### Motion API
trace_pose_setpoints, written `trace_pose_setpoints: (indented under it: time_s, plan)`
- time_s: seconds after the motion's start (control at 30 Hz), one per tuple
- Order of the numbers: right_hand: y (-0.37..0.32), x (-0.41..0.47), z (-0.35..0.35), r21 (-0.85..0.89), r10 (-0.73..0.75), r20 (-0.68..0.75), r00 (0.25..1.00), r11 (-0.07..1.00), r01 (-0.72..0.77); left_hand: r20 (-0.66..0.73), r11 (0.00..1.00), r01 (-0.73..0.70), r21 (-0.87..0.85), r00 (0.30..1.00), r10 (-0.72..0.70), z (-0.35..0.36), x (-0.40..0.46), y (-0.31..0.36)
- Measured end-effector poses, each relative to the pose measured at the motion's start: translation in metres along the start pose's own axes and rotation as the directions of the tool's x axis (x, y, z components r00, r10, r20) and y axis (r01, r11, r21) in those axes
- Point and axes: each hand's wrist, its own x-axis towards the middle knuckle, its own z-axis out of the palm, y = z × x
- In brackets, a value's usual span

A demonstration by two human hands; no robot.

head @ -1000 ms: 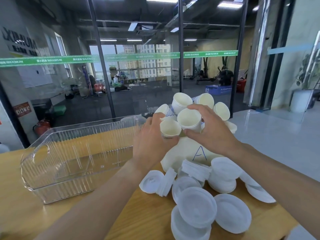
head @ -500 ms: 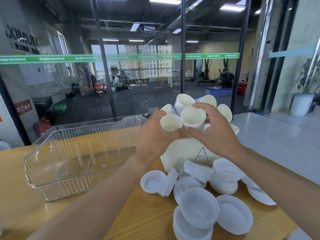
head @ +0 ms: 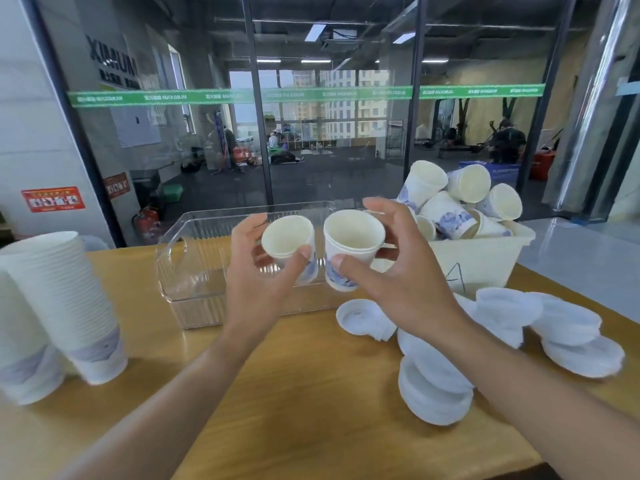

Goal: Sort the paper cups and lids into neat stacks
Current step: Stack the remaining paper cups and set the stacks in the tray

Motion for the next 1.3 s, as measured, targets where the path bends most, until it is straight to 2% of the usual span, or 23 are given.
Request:
trace_pose_setpoints:
  time_s: [0.2,0.33,0.53,0.73,0.83,1.0,1.13,1.3]
  plan:
    - [0.005,-0.048,0.075,0.038,0.071,0.163,0.984,0.996,-0.078,-0.030,1.000,-0.002,0.030,1.000,0.003,-0.060,-0.022,-0.015]
    - [0.028,-0.057,0.104,-0.018,0.099,0.226,0.969,0.995,-0.098,-0.079,0.999,0.039,0.035,0.996,-0.036,-0.082,-0.032,-0.031]
    - [0.047,-0.049,0.130,-0.029,0.177,0.387,0.905,0.983,-0.180,-0.164,0.994,0.106,-0.033,0.980,-0.110,-0.095,-0.037,-0.040]
    - [0.060,-0.047,0.141,-0.021,0.206,0.465,0.861,0.975,-0.222,-0.272,0.996,0.078,-0.037,0.959,-0.085,-0.102,-0.028,-0.039]
    - [0.063,-0.045,0.137,-0.024,0.233,0.486,0.843,0.967,-0.253,-0.295,0.990,0.042,-0.132,0.952,-0.080,-0.105,-0.027,-0.031]
    - [0.060,-0.045,0.135,-0.056,0.210,0.512,0.833,0.976,-0.211,-0.138,0.978,-0.004,-0.207,0.990,-0.025,-0.095,-0.036,-0.022]
    - [0.057,-0.045,0.135,-0.054,0.199,0.515,0.834,0.978,-0.201,0.014,0.987,0.047,-0.153,0.999,-0.045,-0.088,-0.041,-0.027]
    - [0.059,-0.045,0.135,-0.050,0.186,0.509,0.841,0.981,-0.187,0.185,0.988,0.147,-0.042,0.973,-0.137,-0.088,-0.048,-0.033]
